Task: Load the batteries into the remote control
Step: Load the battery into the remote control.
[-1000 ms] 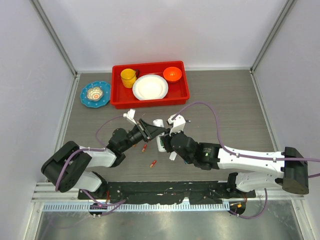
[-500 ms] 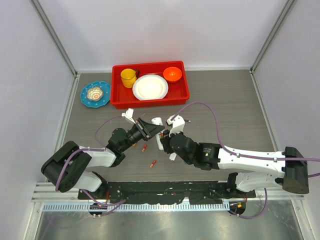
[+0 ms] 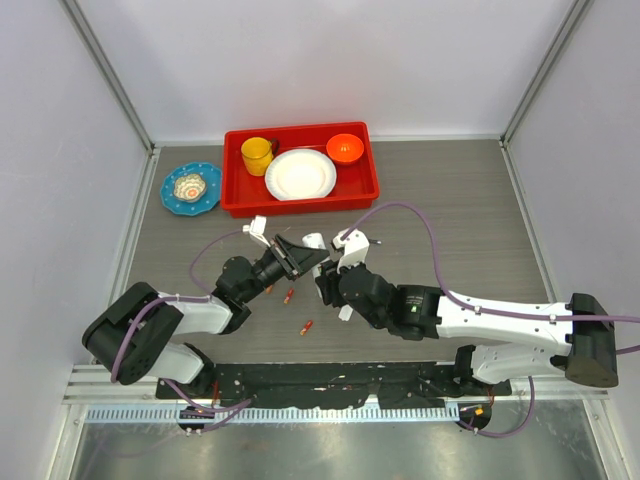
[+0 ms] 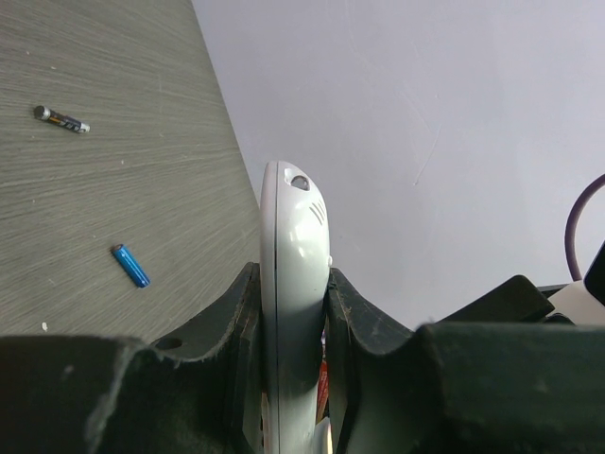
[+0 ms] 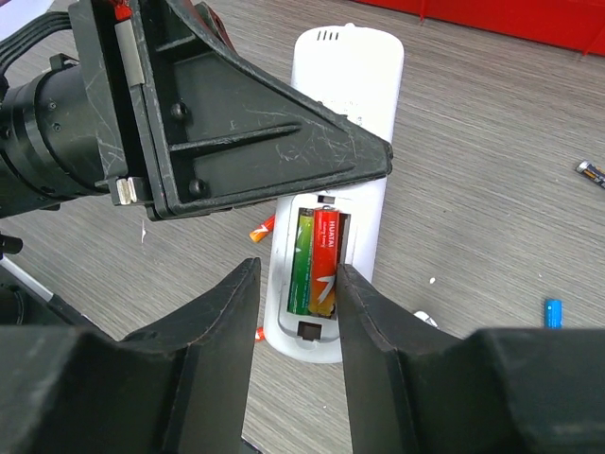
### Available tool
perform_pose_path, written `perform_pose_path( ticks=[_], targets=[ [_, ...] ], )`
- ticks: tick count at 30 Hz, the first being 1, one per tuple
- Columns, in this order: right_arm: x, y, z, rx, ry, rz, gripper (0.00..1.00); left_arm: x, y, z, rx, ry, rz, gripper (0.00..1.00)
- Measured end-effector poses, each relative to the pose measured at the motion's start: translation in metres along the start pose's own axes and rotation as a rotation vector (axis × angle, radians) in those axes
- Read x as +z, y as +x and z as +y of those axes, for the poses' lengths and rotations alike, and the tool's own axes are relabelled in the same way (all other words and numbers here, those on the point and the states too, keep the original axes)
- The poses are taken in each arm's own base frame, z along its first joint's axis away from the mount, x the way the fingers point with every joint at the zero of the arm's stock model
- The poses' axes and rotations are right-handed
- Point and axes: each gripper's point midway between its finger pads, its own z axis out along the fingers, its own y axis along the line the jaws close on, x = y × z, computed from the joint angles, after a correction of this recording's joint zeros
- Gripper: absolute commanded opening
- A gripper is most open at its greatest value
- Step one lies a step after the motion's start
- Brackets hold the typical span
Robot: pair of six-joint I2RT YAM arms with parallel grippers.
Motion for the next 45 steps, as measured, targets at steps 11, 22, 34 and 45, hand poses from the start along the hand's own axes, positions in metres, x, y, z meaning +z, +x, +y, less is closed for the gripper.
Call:
perform_pose_path(
  ticks=[11, 22, 34, 45],
  targets=[
    [-0.002, 0.002, -0.011, -0.029, 0.054, 0.006, 0.46, 0.0, -0.001, -0.003, -0.002, 0.014, -0.002, 0.0],
    [-0.008, -0.005, -0.013, -0.037, 0.051, -0.003, 0.53, 0.0, -0.002, -0.009, -0.015, 0.035, -0.006, 0.0],
    [-0.024, -0.034, -0.002, 0.009, -0.015, -0.046, 0.64, 0.0, -0.002, -0.012, -0.012, 0.047, -0.008, 0.0],
    [-0.032, -0.069, -0.024, 0.322, -0.079, -0.112, 0.75, 0.001, -0.002, -0.01, -0.007, 0.045, -0.007, 0.0]
  ],
)
